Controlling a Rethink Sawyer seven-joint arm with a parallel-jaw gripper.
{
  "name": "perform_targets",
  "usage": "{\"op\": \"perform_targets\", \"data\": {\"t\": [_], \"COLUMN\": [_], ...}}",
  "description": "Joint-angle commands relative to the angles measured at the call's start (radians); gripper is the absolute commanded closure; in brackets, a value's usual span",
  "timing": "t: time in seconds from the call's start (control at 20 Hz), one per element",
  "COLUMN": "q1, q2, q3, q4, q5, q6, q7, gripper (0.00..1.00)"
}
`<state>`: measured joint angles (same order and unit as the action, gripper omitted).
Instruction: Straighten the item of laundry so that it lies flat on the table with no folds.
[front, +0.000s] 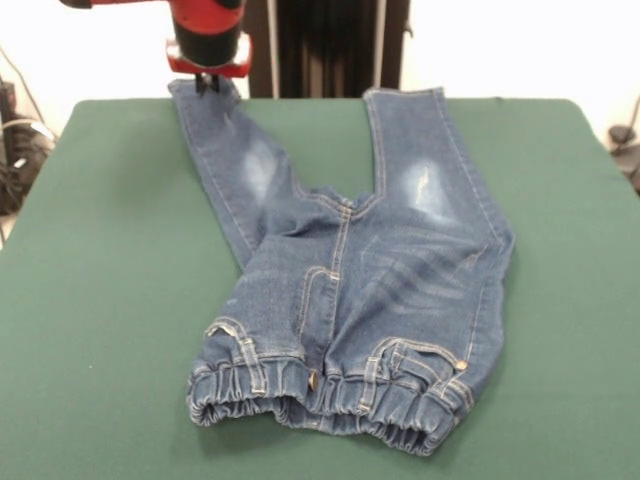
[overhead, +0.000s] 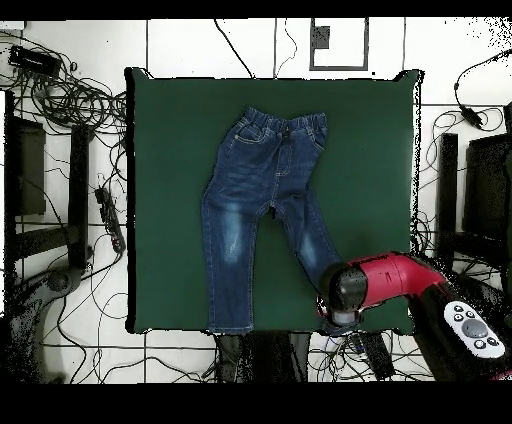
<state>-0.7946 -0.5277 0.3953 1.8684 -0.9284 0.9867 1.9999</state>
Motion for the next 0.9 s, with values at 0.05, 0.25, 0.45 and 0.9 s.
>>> {"op": "perform_targets", "data": {"t": [0.05,0.25,0.45,0.9], "q1": [0.067,0.094,0.120,0.177], "q2": [0.041,0.042,0.054,0.054], "q3": [-0.007,-0.032,-0.049,-0.101], "q4": [0.047,0.069,0.069,0.072], "q5": [0.038,0.053,0.068,0.104], "q6": [0.068,0.088,0.092,0.093], "q7": [-0.107,-0.082,-0.051,-0.015], "gripper": [1.00,1.00,1.00,1.00]}}
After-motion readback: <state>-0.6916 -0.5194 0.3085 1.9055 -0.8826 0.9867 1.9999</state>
